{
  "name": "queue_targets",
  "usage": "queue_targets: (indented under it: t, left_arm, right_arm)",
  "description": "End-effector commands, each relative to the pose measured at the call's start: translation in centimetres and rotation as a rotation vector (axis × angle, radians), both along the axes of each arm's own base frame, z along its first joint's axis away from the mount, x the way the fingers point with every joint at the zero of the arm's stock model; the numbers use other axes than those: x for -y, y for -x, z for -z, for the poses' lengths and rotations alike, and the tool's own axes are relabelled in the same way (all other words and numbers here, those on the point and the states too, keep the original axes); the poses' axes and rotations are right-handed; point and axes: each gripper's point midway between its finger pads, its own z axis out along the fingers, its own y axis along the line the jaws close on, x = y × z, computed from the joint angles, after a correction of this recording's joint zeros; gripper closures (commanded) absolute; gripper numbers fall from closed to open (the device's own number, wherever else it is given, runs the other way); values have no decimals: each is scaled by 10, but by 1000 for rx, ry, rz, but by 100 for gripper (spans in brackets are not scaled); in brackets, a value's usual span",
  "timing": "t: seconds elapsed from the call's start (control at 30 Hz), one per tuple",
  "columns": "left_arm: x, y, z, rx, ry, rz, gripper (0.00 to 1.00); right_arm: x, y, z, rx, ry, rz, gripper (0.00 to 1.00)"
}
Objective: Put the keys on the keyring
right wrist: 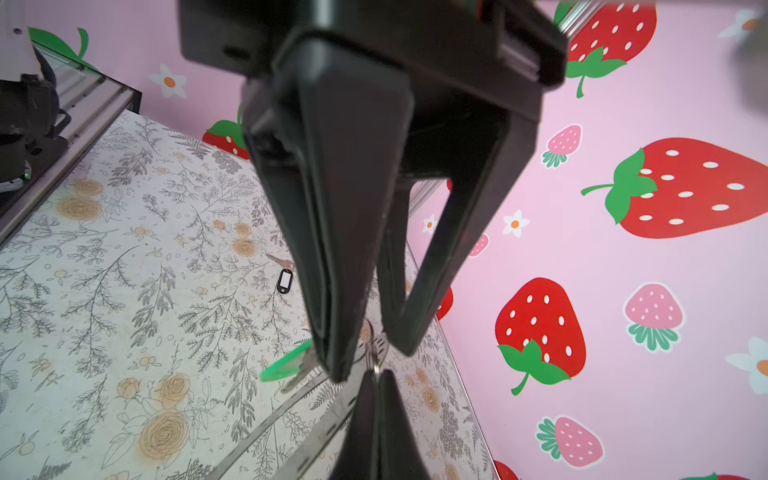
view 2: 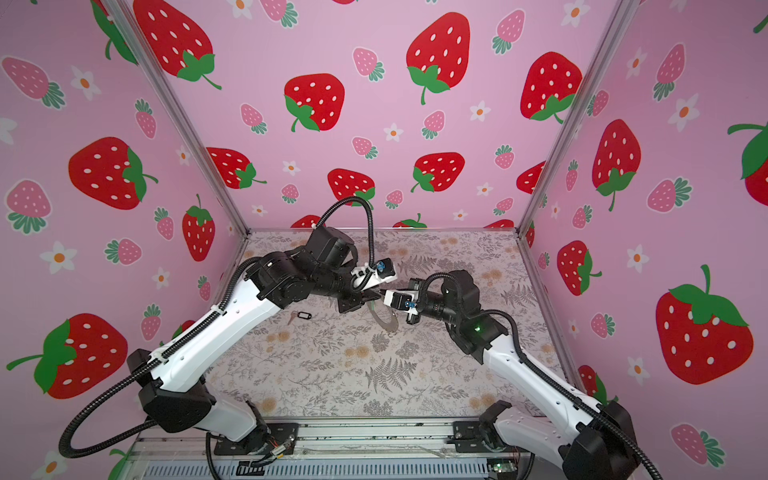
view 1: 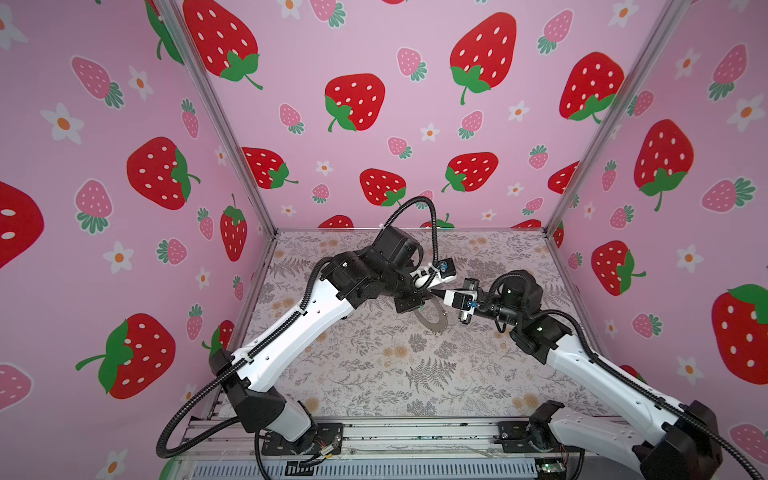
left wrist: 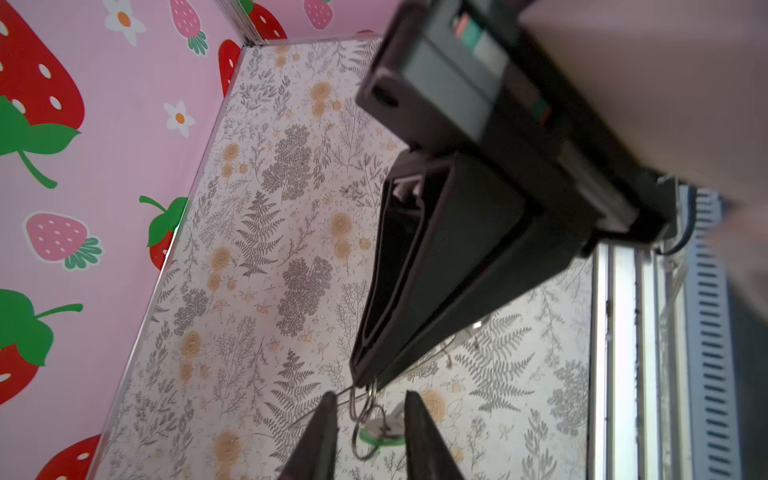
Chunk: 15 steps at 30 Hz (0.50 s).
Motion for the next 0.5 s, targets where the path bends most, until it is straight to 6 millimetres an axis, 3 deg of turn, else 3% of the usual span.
queue_targets:
  t: [0.0, 0.1, 0.27, 0.47]
  left_arm:
    - [-6, -7, -21, 27, 116, -44, 54]
    - [-20, -16, -18, 28, 182, -98, 53]
    - [-26, -13, -17, -4, 318, -135, 55]
    - [-14, 1, -10, -79, 431, -41, 58]
  right_arm:
    - [0, 2, -8, -8, -44, -2, 100]
    - [1, 2, -14, -18, -79, -2, 100]
    - [0, 0, -26, -35, -121, -15, 100]
    - [0, -1, -36, -51, -162, -14, 100]
